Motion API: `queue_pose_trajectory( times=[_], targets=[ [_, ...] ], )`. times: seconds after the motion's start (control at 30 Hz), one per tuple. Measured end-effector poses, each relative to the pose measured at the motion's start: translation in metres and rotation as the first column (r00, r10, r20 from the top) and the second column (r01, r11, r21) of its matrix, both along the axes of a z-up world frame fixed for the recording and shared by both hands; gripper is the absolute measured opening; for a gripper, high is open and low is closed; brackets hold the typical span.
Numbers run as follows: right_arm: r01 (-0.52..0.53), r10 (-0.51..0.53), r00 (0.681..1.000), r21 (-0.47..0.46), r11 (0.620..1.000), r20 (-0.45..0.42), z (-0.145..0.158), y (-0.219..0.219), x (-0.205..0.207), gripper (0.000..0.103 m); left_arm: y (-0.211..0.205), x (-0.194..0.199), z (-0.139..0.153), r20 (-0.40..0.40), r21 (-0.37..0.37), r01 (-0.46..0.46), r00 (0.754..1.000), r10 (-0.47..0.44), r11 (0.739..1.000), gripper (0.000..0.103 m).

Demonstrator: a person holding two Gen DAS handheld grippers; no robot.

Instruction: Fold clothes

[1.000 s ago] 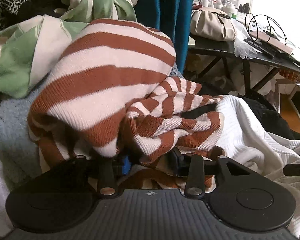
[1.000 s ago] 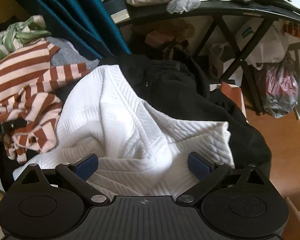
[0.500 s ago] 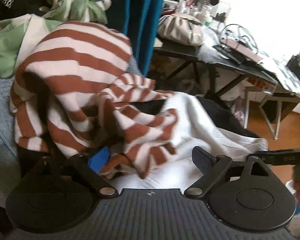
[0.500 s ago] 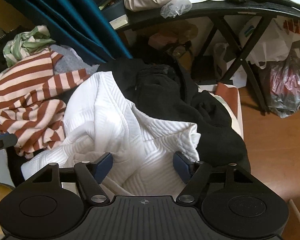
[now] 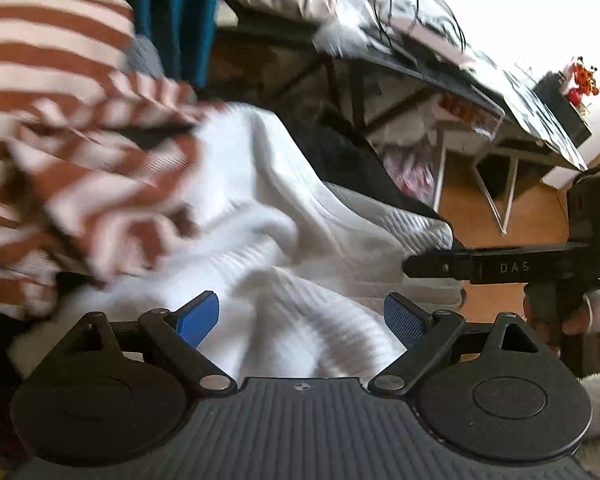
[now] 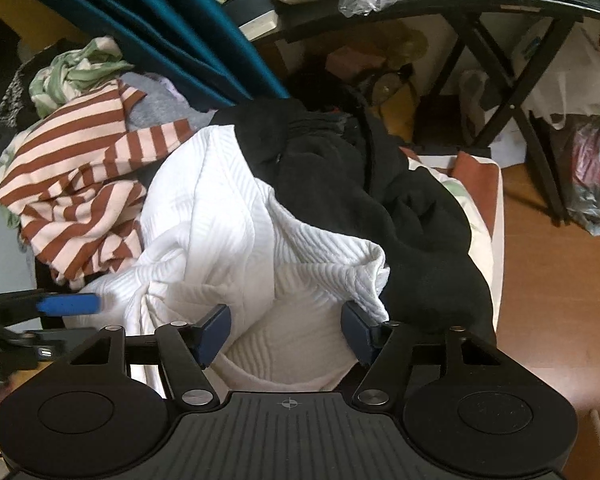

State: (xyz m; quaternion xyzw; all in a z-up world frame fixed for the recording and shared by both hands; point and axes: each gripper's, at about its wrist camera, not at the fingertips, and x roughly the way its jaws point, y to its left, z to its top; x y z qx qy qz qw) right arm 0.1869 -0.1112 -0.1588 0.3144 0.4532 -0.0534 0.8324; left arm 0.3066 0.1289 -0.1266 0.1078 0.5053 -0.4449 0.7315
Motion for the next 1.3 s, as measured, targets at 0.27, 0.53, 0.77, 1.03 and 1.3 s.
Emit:
queue_pose_trajectory(
  times=[0.27, 0.53, 0.77, 1.03, 1.3],
  targets=[
    [-0.027, 0.027, 1.0, 0.018, 0.999, 0.01, -0.001, -0.006, -0.001, 0.059, -0.005, -0.014, -0.004, -0.02, 0.035, -0.032, 0.999, 0.033, 0.999, 0.016],
    [-0.028, 0.028, 1.0, 0.033, 0.999, 0.014, -0.002, -0.007, 0.008, 0.063, 0.049, -0.006, 0.046, 0.057, -0.084, -0.234, 0.969, 0.239, 0.969, 0.008],
    [-0.06, 0.059, 0.998, 0.006, 0.998, 0.03, 0.004, 0.001, 0.021, 0.066, 0.081, 0.007, 0.133, 0.245, -0.354, -0.338, 0.866, 0.435, 0.872, 0.007],
    [-0.069, 0.069, 0.997, 0.001, 0.998, 0.022, 0.0, 0.009, 0.031, 0.067, 0.09, 0.02, 0.156, 0.377, -0.409, -0.37, 0.764, 0.524, 0.834, 0.008],
    [-0.078, 0.078, 0.997, -0.026, 0.997, 0.0, -0.002, 0.017, 0.033, 0.069, 0.088, 0.039, 0.06, 0.34, -0.168, -0.433, 0.818, 0.464, 0.886, 0.025]
  ],
)
